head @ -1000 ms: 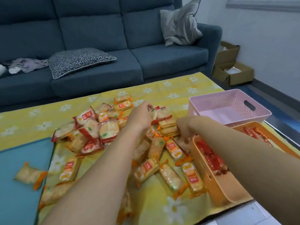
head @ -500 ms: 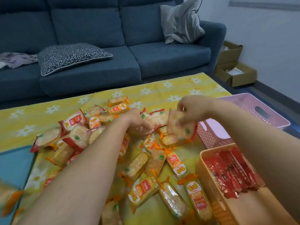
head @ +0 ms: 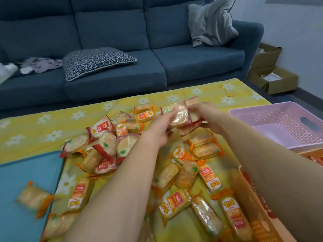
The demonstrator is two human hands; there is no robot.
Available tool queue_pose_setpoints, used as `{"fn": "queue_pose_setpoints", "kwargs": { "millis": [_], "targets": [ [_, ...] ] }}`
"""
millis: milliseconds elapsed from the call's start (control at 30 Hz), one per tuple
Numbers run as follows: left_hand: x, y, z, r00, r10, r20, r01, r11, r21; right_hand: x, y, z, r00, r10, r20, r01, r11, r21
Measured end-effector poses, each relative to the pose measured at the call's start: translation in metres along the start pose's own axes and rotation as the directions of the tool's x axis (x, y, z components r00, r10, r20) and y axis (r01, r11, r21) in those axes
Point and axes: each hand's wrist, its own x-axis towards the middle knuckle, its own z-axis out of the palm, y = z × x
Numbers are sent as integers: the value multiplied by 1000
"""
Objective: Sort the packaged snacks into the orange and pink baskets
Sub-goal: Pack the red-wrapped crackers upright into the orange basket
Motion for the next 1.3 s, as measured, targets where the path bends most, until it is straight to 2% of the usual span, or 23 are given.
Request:
{"fn": "queue_pose_setpoints", "kwargs": {
  "millis": [133,200,267,300,333,367,400,467,533,633,733,833,900,967,1000,1067,1167,1300],
  "targets": [
    [-48,16,-33,989,147,-8,-146,980,-134,-46,-24,39,981,-96,171,66,983,173],
    [-74,25,-57,984,179,-18,-179,965,-191,-68,-36,63,954,-125,272,72,978,195],
    [-97,33,-90,985,167,-38,-171,965,-201,-81,-42,89,948,-140,285,83,976,202],
    [-103,35,-105,984,161,-80,-174,964,-202,-82,-42,100,960,-135,246,92,980,176],
    [-110,37,-125,974,158,-165,-190,961,-202,-82,-39,114,970,-144,198,132,989,73],
    [-113,37,-142,952,159,-261,-213,958,-194,-78,-32,127,973,-164,163,183,977,-109],
    [-116,37,-159,918,166,-359,-226,965,-130,-77,-25,143,970,-173,172,221,921,-321],
    [-120,34,-178,840,247,-484,-183,967,177,-79,-11,168,973,-141,184,226,744,-629],
    [-120,28,-184,789,348,-506,-111,891,441,-83,-3,183,982,-130,138,190,674,-714],
    [-114,22,-186,781,435,-449,-86,786,612,-79,-1,195,982,-169,81,177,700,-692],
    [-107,24,-185,824,436,-361,-69,710,701,-73,-4,196,978,-147,149,207,784,-585],
    [-109,31,-188,855,374,-359,-31,728,685,-69,-7,189,973,-157,168,219,855,-471],
    [-115,36,-199,873,268,-408,-20,854,519,-68,-8,184,977,-125,175,194,863,-466],
    [-130,39,-207,928,75,-366,9,975,224,-70,-10,188,967,-90,238,210,809,-549],
    [-138,37,-207,950,-5,-313,44,992,115,-71,-11,191,966,-81,244,215,776,-594],
    [-147,27,-205,962,-67,-267,85,995,57,-69,-8,198,979,-74,192,179,767,-616],
    [-145,6,-199,937,12,-350,37,990,133,-75,-4,200,969,-77,235,198,810,-552],
    [-135,-4,-205,886,174,-429,-16,938,347,-76,4,197,988,-63,144,121,888,-444]
  ]
}}
